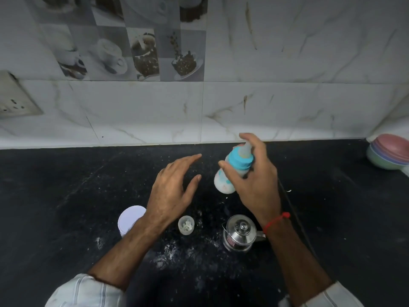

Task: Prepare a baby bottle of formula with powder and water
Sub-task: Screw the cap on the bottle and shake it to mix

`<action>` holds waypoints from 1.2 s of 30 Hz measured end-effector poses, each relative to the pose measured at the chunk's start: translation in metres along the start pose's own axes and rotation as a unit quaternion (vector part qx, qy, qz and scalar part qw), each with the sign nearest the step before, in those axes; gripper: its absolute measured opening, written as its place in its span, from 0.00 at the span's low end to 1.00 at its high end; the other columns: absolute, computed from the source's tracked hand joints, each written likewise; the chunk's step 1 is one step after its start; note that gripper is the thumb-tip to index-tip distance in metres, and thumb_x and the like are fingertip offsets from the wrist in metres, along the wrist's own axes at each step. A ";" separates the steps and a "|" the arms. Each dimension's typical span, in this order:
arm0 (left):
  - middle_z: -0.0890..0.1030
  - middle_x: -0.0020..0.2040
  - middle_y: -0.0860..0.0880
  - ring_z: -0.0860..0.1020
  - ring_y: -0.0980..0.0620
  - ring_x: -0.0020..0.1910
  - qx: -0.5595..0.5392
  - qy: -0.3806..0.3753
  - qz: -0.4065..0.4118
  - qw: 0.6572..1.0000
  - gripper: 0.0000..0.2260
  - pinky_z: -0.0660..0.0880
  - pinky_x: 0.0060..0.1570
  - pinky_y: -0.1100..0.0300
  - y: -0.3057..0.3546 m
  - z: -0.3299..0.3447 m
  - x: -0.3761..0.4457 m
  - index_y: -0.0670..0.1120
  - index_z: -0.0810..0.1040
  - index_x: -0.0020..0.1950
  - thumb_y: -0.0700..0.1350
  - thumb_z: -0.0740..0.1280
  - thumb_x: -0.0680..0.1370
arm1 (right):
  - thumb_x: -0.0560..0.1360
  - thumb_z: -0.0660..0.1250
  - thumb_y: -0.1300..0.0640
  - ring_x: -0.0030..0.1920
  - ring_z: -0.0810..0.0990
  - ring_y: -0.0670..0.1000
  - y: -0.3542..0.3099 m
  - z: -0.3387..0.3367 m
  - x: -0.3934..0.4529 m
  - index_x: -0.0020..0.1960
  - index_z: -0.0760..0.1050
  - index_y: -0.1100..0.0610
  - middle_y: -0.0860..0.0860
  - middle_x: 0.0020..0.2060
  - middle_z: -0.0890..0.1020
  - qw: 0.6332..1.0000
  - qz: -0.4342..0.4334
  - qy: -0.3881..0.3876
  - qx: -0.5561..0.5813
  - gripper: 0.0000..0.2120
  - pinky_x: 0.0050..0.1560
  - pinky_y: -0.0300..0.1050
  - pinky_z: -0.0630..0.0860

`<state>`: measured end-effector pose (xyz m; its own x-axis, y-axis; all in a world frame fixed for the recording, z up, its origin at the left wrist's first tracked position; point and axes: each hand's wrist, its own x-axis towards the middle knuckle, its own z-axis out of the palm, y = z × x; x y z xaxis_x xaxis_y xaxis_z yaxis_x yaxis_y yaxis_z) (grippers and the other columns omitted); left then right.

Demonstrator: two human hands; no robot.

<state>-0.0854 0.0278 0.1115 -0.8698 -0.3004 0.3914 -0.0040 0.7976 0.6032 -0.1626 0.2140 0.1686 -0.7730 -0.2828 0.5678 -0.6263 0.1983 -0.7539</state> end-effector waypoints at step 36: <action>0.66 0.78 0.67 0.77 0.55 0.67 -0.188 -0.192 0.038 0.963 0.41 0.75 0.45 0.73 0.014 -0.002 0.001 0.57 0.50 0.85 0.61 0.69 0.78 | 0.70 0.79 0.58 0.60 0.82 0.53 -0.030 -0.020 -0.014 0.75 0.58 0.42 0.41 0.68 0.73 0.993 -0.065 -0.001 0.100 0.43 0.58 0.53 0.83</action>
<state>-0.0853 0.0373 0.1220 -0.9793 0.0242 0.2011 0.1818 0.5428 0.8199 -0.1350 0.2302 0.1902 -0.6872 -0.2966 0.6632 -0.6875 -0.0298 -0.7256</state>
